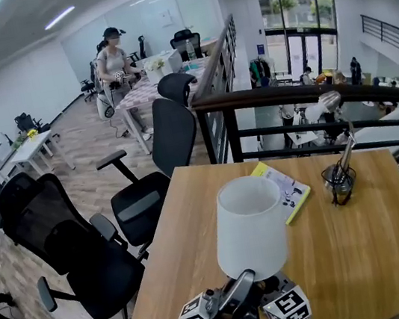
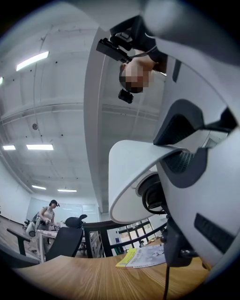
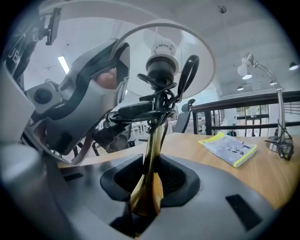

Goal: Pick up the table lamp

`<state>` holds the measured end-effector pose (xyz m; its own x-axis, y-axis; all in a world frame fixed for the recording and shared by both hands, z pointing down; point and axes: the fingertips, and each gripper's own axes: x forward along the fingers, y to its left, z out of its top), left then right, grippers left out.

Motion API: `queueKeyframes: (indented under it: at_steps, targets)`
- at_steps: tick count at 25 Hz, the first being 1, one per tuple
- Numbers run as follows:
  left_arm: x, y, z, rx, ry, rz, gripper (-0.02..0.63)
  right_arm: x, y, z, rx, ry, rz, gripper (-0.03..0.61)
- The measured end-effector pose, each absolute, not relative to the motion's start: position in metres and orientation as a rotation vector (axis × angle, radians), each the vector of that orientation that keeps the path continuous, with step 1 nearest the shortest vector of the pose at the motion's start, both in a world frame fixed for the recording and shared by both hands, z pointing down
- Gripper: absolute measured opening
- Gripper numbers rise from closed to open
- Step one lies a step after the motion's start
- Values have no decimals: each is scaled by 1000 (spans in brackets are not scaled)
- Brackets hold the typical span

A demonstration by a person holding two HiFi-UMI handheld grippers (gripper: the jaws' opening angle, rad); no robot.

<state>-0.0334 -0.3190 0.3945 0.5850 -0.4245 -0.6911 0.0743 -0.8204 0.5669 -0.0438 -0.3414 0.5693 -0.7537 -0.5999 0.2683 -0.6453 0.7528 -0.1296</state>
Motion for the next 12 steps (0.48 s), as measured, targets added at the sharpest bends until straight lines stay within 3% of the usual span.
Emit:
queueKeyframes:
  at_steps: [12]
  targets:
    - [-58, -315, 361, 2345, -257, -1202, 18, -70, -345, 534, 980, -2775, 221, 110]
